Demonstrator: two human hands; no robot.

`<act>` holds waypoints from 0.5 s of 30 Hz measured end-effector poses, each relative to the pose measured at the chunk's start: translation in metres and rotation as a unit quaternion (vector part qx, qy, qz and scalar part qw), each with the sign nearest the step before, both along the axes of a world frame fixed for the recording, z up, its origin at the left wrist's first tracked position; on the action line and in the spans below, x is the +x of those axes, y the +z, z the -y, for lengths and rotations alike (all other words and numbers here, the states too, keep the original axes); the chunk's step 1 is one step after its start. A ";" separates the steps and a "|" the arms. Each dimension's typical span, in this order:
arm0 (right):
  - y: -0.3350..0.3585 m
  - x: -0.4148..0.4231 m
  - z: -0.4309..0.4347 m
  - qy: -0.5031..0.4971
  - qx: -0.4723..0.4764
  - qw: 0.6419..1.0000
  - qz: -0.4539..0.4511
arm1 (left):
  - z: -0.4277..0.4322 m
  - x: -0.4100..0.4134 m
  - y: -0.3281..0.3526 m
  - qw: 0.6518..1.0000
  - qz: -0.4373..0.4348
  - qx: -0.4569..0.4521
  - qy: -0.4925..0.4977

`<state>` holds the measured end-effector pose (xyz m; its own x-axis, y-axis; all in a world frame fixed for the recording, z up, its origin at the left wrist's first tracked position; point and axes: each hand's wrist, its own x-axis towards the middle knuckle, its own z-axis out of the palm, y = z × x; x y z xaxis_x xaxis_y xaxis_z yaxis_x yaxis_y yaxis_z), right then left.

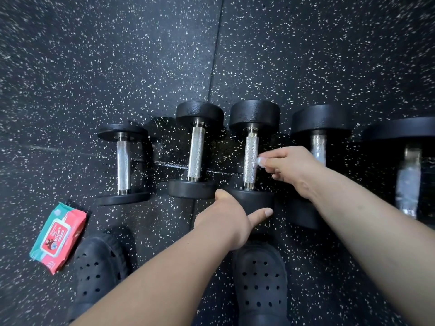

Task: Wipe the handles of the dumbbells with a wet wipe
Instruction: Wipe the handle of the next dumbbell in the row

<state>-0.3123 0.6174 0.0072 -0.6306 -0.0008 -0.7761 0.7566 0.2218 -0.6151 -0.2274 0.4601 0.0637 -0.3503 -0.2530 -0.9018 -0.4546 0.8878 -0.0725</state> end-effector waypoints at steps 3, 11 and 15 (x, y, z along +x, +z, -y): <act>0.007 0.012 -0.001 0.072 0.043 0.996 -0.034 | 0.002 0.001 -0.003 0.999 0.008 0.005 -0.037; 0.013 0.015 -0.001 0.075 0.057 0.991 -0.095 | 0.002 -0.001 0.005 1.000 0.002 0.009 -0.008; 0.009 0.014 0.008 0.042 0.070 0.988 -0.128 | 0.002 -0.001 0.005 1.000 -0.003 0.008 -0.002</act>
<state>-0.2979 0.6091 0.0158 -0.8082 0.0337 -0.5880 0.5558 0.3737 -0.7426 -0.2281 0.4580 0.0689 -0.3573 -0.2378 -0.9032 -0.4511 0.8907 -0.0561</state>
